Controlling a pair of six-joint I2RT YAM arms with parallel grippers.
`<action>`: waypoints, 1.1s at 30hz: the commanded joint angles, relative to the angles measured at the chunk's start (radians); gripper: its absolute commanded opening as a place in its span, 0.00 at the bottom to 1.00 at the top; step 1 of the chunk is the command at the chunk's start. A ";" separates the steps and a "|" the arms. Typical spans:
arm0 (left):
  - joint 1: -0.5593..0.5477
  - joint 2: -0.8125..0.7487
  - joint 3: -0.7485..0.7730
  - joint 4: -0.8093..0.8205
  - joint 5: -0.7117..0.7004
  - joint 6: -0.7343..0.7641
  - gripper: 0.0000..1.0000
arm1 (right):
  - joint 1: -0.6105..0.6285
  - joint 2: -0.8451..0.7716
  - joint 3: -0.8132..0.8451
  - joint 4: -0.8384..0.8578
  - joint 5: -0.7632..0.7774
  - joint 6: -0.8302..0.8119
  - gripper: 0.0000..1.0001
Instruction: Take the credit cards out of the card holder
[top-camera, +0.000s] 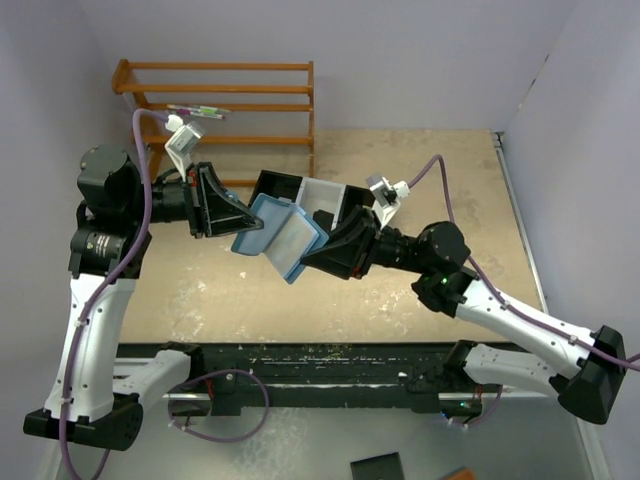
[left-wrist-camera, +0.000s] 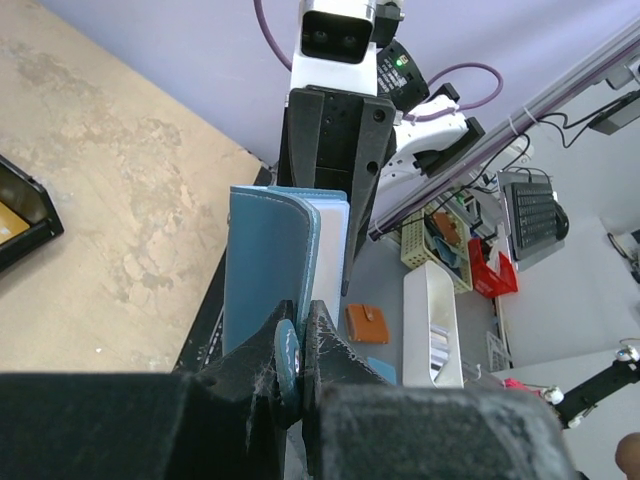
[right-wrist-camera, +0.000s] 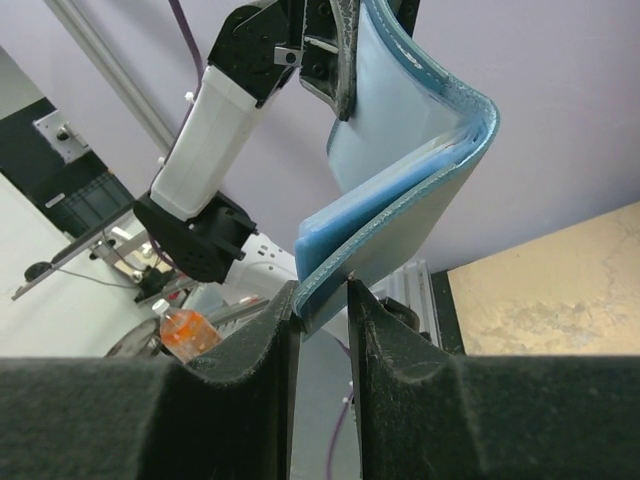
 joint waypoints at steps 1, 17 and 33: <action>0.002 -0.010 -0.010 0.057 0.053 -0.040 0.00 | 0.022 0.012 0.052 0.054 0.047 -0.025 0.26; 0.001 -0.033 -0.008 0.084 0.053 -0.058 0.00 | 0.023 -0.030 0.062 -0.142 0.214 -0.077 0.25; 0.001 -0.037 0.013 -0.094 -0.014 0.161 0.00 | 0.036 0.036 0.076 -0.040 0.231 0.028 0.43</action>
